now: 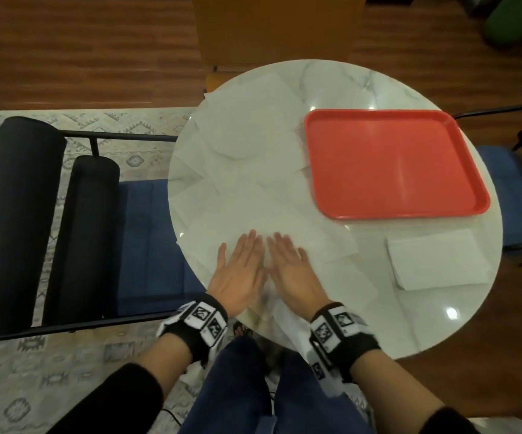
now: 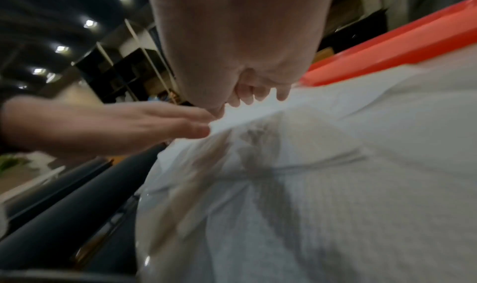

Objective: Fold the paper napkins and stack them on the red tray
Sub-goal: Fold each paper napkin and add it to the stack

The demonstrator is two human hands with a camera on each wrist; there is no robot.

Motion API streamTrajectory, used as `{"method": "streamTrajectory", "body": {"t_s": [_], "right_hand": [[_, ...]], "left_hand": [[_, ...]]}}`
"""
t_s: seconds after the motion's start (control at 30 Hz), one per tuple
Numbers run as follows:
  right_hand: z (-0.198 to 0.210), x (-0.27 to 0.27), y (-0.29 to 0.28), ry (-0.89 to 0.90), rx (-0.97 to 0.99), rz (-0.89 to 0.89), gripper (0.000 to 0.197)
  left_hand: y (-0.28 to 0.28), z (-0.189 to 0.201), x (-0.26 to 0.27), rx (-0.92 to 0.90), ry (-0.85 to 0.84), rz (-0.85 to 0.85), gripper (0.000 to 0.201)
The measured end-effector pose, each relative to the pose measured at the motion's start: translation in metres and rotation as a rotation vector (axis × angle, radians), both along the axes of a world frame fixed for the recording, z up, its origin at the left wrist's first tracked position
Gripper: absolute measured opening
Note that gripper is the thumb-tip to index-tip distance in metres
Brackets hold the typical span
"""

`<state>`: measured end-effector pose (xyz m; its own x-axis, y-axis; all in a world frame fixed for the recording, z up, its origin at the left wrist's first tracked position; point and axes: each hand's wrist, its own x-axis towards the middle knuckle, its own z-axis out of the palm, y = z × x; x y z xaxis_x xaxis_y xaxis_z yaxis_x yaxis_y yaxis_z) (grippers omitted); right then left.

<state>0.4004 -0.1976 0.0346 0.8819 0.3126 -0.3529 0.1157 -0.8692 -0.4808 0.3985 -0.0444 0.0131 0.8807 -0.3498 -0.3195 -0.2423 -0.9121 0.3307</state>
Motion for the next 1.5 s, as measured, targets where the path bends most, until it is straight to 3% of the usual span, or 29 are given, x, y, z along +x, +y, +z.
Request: {"method": "streamTrajectory", "body": {"t_s": [0.1, 0.2, 0.37, 0.5, 0.63, 0.8, 0.9, 1.03, 1.13, 1.27, 1.33, 1.5], "right_hand": [[-0.016, -0.005, 0.011, 0.100, -0.044, 0.042, 0.054], [-0.028, -0.007, -0.009, 0.055, -0.199, 0.076, 0.061], [-0.028, -0.011, -0.058, 0.098, -0.298, -0.108, 0.058], [-0.027, -0.015, -0.067, 0.109, -0.314, -0.134, 0.057], [-0.026, -0.015, -0.060, 0.110, -0.282, -0.154, 0.058], [-0.004, -0.001, -0.056, 0.113, -0.372, -0.099, 0.064], [0.025, 0.017, -0.055, 0.036, -0.273, -0.093, 0.068], [0.061, 0.032, -0.086, 0.017, -0.029, -0.258, 0.024], [0.085, 0.031, -0.126, 0.003, 0.358, -0.443, 0.011], [0.101, 0.020, -0.166, 0.123, 0.798, -0.668, 0.011], [0.102, 0.015, -0.183, 0.163, 0.872, -0.723, 0.020], [0.095, 0.009, -0.240, 0.136, 0.934, -0.874, 0.017]], "left_hand": [[-0.006, -0.021, -0.005, 0.106, -0.058, -0.002, 0.067], [0.001, -0.029, -0.005, 0.126, -0.026, 0.005, 0.071], [0.002, -0.028, -0.007, 0.139, 0.004, 0.011, 0.075], [0.001, -0.021, -0.005, 0.157, -0.034, 0.009, 0.074], [-0.006, -0.001, 0.011, 0.146, -0.162, 0.058, 0.053], [-0.017, 0.030, 0.042, 0.098, -0.105, 0.035, 0.028], [-0.027, 0.055, 0.051, -0.085, -0.037, -0.019, 0.022], [-0.029, 0.088, 0.062, -0.412, 0.197, 0.106, 0.017], [-0.034, 0.106, 0.072, -0.578, 0.211, 0.170, 0.014], [-0.056, 0.122, 0.076, -0.765, 0.197, 0.261, 0.012], [-0.076, 0.125, 0.075, -0.817, 0.224, 0.281, 0.013], [-0.127, 0.121, 0.068, -0.835, 0.249, 0.305, 0.018]]}}
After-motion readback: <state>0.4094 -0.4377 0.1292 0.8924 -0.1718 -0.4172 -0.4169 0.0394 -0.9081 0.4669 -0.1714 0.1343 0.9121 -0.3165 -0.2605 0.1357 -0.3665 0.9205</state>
